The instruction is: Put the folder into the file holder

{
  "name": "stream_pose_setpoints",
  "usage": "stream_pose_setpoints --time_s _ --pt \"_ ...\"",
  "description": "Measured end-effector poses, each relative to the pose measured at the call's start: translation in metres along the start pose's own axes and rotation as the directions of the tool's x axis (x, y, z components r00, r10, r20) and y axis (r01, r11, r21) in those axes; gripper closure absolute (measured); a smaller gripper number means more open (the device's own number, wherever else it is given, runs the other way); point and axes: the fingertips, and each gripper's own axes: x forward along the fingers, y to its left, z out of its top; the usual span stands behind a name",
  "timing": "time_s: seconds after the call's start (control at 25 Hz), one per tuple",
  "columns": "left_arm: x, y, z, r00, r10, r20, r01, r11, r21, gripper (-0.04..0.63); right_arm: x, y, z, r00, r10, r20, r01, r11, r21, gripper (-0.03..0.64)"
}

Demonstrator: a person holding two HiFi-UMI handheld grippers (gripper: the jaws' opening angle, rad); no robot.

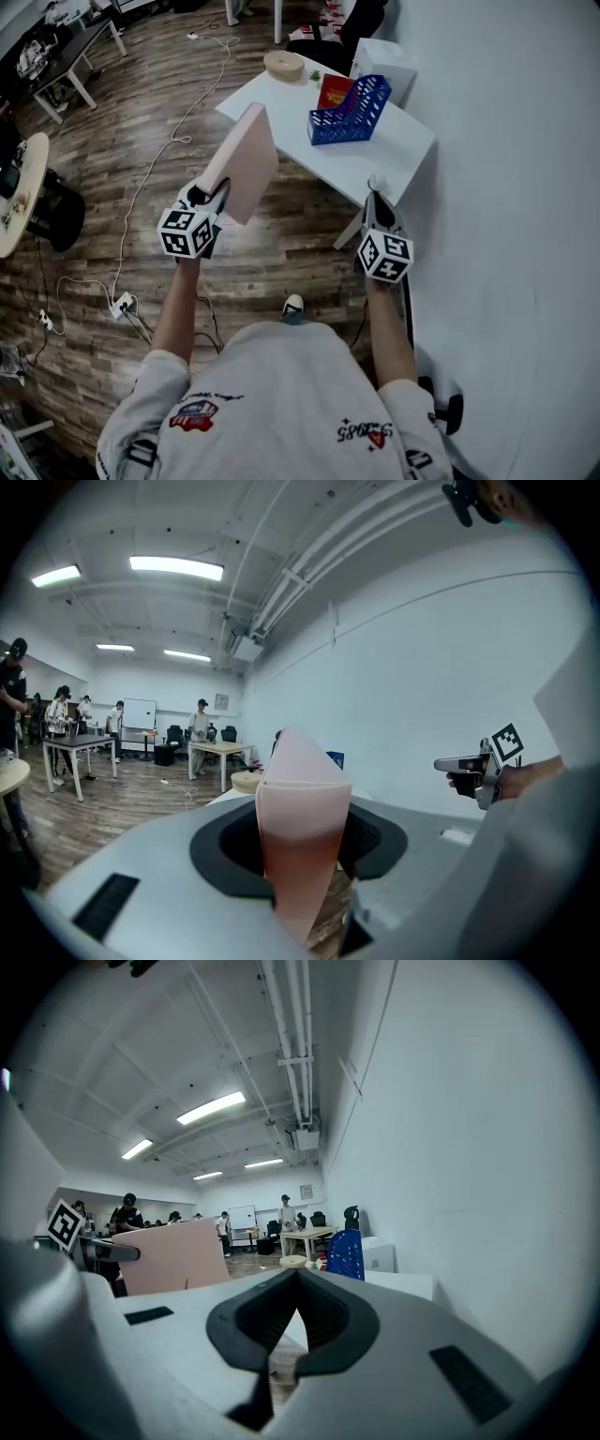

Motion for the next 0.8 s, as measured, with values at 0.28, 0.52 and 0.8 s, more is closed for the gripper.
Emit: stream_pose_setpoints --time_s 0.28,0.52,0.8 --pt "0.083 0.009 0.019 1.000 -0.005 0.002 0.005 1.000 0.004 0.437 0.072 -0.046 0.008 1.000 -0.004 -0.008 0.004 1.000 0.019 0.615" --pt "0.125 0.016 0.028 1.000 -0.018 0.008 0.018 1.000 0.007 0.437 0.105 -0.069 -0.003 0.999 -0.016 -0.033 0.018 0.999 0.046 0.615" --pt "0.180 0.037 0.040 0.998 -0.061 0.016 0.061 0.998 -0.007 0.437 0.142 -0.089 -0.002 0.997 -0.059 -0.039 0.061 0.997 0.054 0.615"
